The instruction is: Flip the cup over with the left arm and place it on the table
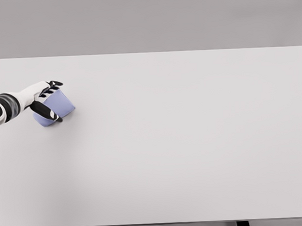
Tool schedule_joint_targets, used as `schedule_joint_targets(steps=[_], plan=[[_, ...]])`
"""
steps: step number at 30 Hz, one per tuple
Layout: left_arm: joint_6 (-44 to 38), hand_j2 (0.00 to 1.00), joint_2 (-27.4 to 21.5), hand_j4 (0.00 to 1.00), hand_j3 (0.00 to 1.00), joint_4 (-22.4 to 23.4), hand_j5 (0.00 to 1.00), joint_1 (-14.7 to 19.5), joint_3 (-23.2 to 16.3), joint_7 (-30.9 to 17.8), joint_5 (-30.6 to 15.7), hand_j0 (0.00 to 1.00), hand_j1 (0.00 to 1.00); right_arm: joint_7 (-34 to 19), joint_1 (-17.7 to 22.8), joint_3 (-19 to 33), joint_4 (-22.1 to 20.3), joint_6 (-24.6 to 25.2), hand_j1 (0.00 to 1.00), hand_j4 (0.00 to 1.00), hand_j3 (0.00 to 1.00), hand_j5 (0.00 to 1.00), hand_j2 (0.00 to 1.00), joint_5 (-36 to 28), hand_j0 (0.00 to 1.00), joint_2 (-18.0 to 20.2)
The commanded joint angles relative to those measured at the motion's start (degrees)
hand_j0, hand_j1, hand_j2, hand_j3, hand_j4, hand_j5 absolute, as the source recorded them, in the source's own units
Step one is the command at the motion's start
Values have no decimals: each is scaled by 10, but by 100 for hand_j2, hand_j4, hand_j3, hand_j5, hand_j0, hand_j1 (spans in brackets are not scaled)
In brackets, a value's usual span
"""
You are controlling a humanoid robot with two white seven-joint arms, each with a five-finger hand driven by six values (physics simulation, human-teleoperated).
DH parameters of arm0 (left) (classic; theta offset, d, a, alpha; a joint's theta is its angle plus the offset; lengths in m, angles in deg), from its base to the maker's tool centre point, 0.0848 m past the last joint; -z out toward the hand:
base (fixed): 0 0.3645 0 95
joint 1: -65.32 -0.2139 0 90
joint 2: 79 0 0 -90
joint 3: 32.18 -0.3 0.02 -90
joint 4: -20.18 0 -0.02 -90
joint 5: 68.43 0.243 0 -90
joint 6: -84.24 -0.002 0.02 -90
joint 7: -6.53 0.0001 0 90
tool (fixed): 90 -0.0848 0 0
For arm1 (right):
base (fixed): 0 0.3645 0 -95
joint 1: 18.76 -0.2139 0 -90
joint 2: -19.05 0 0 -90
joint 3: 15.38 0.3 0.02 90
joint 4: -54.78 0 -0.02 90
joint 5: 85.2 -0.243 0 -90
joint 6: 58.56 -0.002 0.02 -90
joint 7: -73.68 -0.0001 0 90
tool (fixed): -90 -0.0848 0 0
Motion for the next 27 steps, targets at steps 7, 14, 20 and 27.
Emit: schedule_joint_targets(steps=[7,14,20,27], plan=[[0,100,16,100,100,13,100,-1,2,0,4,100,100,1,0,0,0,0,100,100,100,100,100,0,100,0],[0,100,27,100,100,22,100,-7,2,0,15,100,100,0,0,0,0,0,100,100,100,100,100,0,100,0],[0,100,28,100,100,28,100,-7,7,0,14,100,100,0,0,0,0,0,100,100,100,100,100,0,100,0],[0,97,32,97,97,29,97,-12,8,0,13,97,97,1,0,0,0,0,100,100,100,100,100,0,100,0]])
